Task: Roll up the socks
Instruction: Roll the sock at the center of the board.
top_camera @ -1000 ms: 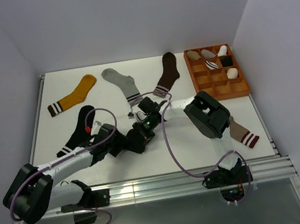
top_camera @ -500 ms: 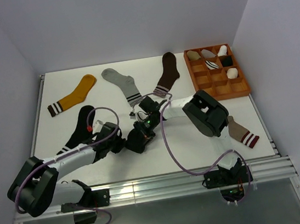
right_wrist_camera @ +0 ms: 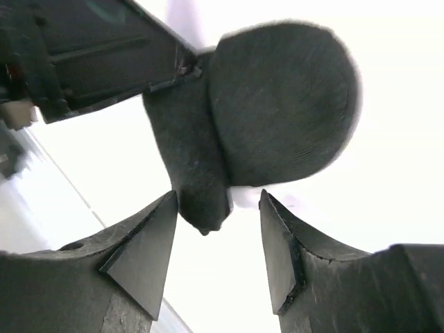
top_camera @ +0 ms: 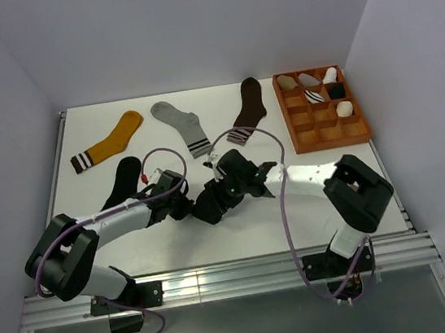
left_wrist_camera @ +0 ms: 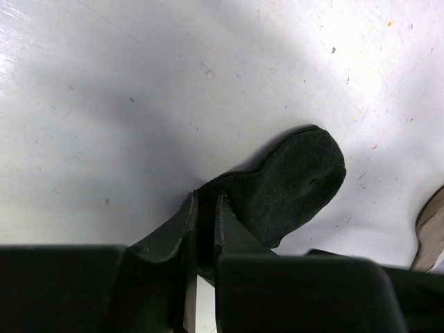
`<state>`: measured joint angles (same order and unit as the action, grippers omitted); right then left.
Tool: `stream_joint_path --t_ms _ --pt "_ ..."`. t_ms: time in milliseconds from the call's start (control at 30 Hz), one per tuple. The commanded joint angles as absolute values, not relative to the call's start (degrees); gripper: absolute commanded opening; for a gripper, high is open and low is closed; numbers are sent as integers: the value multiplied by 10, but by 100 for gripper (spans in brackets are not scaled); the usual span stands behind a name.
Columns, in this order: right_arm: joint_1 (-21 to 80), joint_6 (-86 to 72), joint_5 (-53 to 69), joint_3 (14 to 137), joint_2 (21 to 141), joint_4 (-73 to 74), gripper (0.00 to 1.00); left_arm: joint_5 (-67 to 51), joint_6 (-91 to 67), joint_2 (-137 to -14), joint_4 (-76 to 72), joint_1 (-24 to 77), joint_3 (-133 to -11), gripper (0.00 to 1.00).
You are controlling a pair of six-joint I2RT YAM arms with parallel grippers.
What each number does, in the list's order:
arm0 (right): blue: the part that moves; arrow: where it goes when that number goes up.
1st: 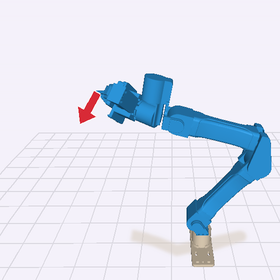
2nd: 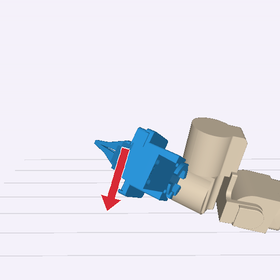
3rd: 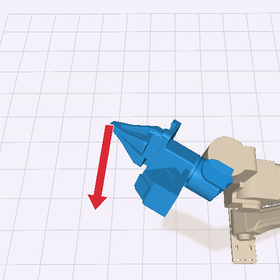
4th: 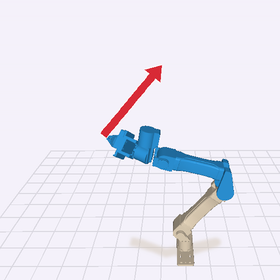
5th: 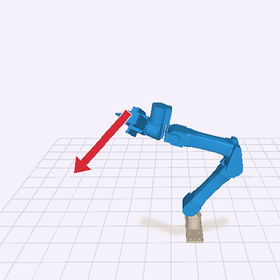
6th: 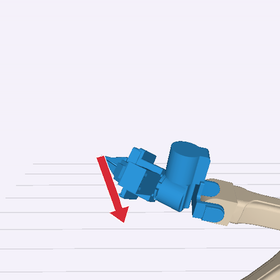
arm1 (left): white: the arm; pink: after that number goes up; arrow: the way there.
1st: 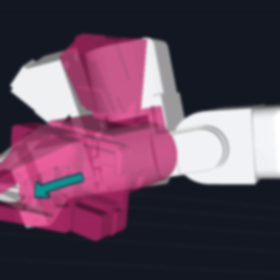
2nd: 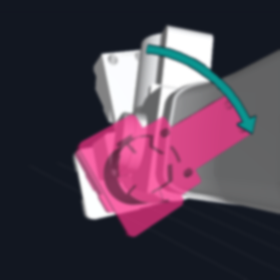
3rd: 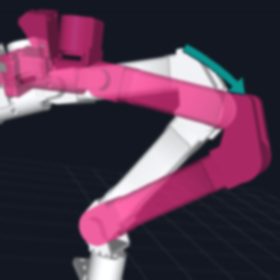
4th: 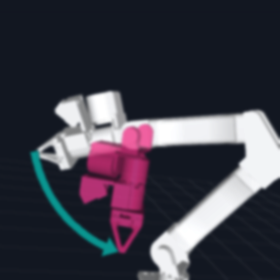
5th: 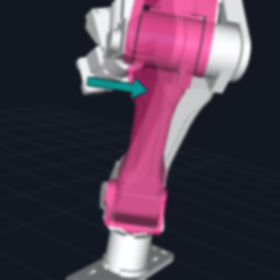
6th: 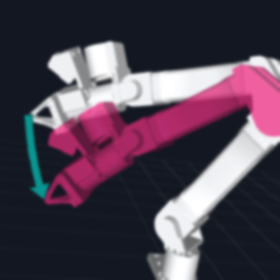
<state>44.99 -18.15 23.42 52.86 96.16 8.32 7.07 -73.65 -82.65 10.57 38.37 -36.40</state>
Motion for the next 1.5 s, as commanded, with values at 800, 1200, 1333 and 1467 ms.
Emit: stream_joint_path --t_ms 800,1200,1333,1467 --pt "684 -42 -176 465 904 -76 52 55 -676 -867 189 388 -395 0" --pt "684 -63 -167 489 983 -25 52 54 -674 -870 186 388 -396 0" --pt "683 -72 -171 494 1002 -11 52 54 -674 -869 185 388 -395 0" --pt "681 -75 -168 495 1015 -5 33 53 -678 -867 183 388 -391 2"
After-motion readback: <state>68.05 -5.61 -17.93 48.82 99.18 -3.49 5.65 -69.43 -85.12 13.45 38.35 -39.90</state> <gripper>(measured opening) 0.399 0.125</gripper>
